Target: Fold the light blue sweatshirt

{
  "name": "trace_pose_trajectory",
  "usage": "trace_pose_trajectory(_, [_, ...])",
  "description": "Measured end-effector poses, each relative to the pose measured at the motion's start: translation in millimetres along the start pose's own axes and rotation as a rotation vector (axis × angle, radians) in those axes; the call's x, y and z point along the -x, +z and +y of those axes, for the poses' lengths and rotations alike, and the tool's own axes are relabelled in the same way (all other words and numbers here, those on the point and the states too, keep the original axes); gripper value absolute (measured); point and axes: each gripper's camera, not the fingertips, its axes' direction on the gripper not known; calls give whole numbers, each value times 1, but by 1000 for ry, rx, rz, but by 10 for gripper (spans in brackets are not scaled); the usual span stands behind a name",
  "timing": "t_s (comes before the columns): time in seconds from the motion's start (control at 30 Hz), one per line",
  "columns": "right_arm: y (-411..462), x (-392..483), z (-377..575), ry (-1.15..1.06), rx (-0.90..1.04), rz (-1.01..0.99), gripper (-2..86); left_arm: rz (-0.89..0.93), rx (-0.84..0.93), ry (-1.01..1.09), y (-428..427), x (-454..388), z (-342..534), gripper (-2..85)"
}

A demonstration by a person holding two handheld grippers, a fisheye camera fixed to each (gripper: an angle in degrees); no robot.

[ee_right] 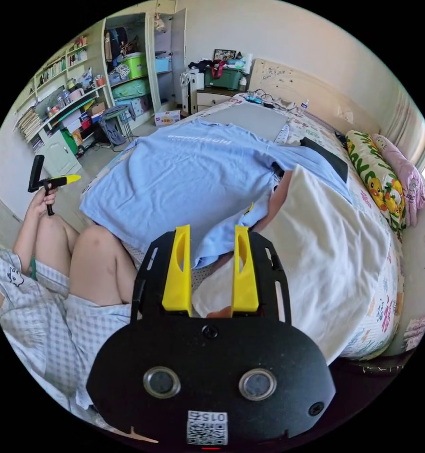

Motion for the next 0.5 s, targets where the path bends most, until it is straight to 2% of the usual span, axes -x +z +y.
trace_pose_trajectory(0.1, [8, -13, -6, 31, -2, 81, 136, 8, 117, -17, 39, -16, 13, 120])
trace_pose_trajectory(0.17, [20, -46, -6, 115, 9, 60, 137, 8, 161, -21, 62, -25, 17, 113])
trace_pose_trajectory(0.3, [48, -84, -5, 122, 58, -66, 126, -51, 109, -62, 66, -25, 21, 62])
trace_pose_trajectory(0.4, [64, -104, -8, 153, 117, -208, 56, 17, 136, -72, 70, -18, 21, 8])
trace_pose_trajectory(0.5, [31, -124, -2, 210, 84, -236, 32, 99, 22, -101, 41, -11, 25, -3])
